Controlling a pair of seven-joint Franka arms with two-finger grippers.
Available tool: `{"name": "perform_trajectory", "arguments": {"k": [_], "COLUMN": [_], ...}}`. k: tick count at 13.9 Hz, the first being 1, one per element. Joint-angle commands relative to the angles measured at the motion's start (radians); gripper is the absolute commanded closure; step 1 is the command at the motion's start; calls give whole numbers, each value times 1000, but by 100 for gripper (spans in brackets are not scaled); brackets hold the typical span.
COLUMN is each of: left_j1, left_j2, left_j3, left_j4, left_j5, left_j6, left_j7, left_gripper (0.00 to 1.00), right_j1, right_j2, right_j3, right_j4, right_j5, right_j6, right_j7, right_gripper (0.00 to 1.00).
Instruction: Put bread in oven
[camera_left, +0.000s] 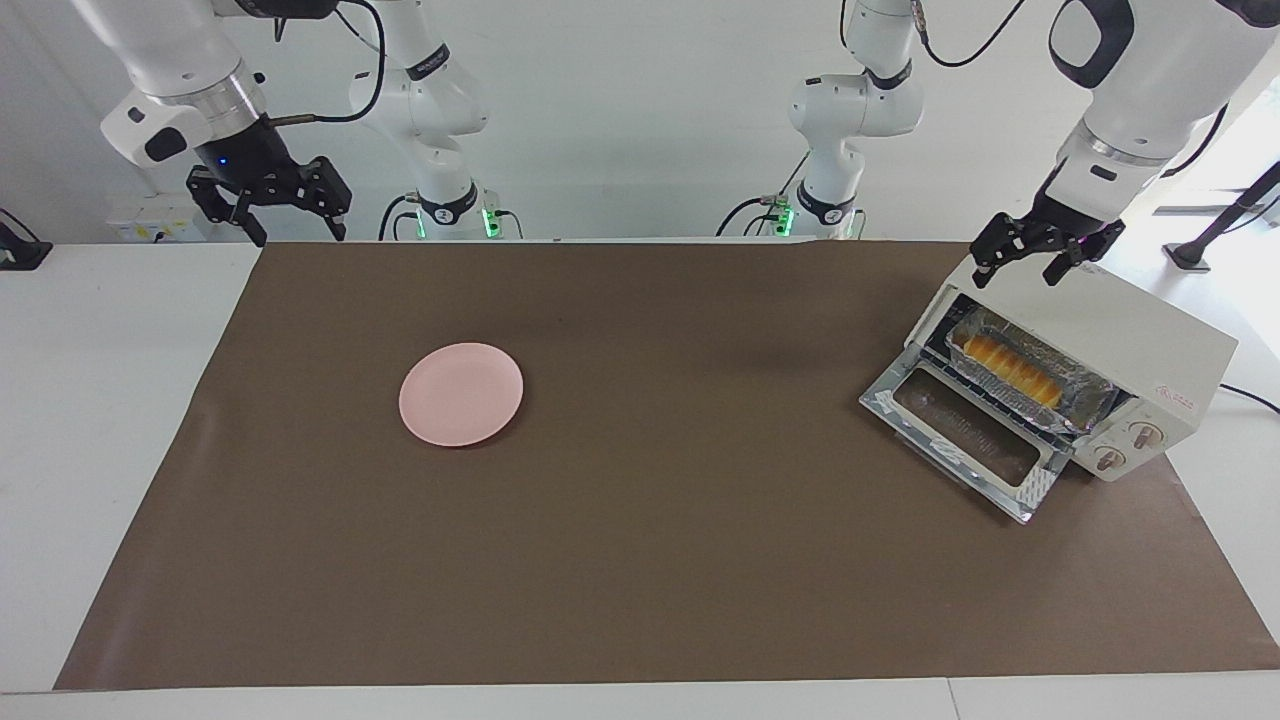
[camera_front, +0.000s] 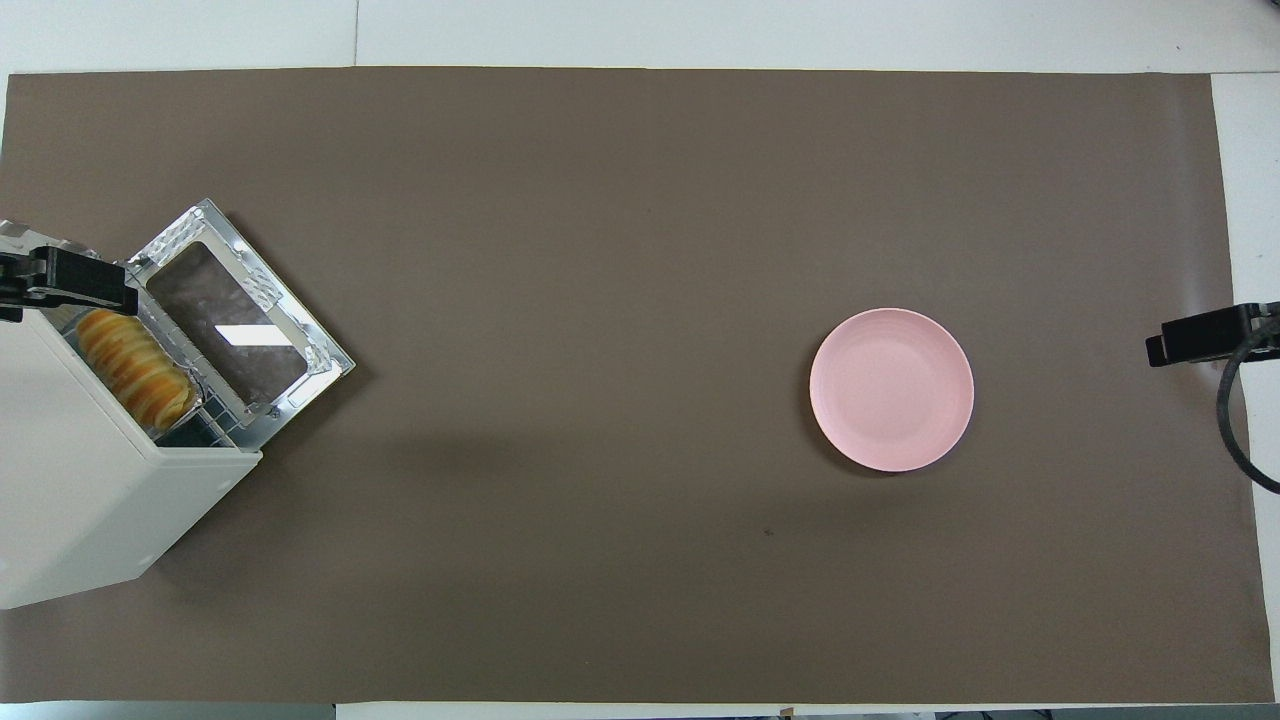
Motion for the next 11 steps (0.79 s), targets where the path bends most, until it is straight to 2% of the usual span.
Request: {"name": "perform_trajectory", "arguments": {"k": [1, 11], "left_j1": [25, 25], "left_j2": [-39, -37], "left_j3": [-44, -66], "left_j4": [-35, -35], "left_j5": [-10, -7], "left_j6": [-4, -4], "left_j7": [21, 21], "left_gripper": [0, 0], "right_j1": [-16, -14], "right_j2": [-16, -16], "right_j3": [14, 14], "right_j4": [-13, -13], "right_j5": [-4, -4], "right_j6": [-3, -3], "right_j7": [11, 11], "right_gripper": [0, 0]}}
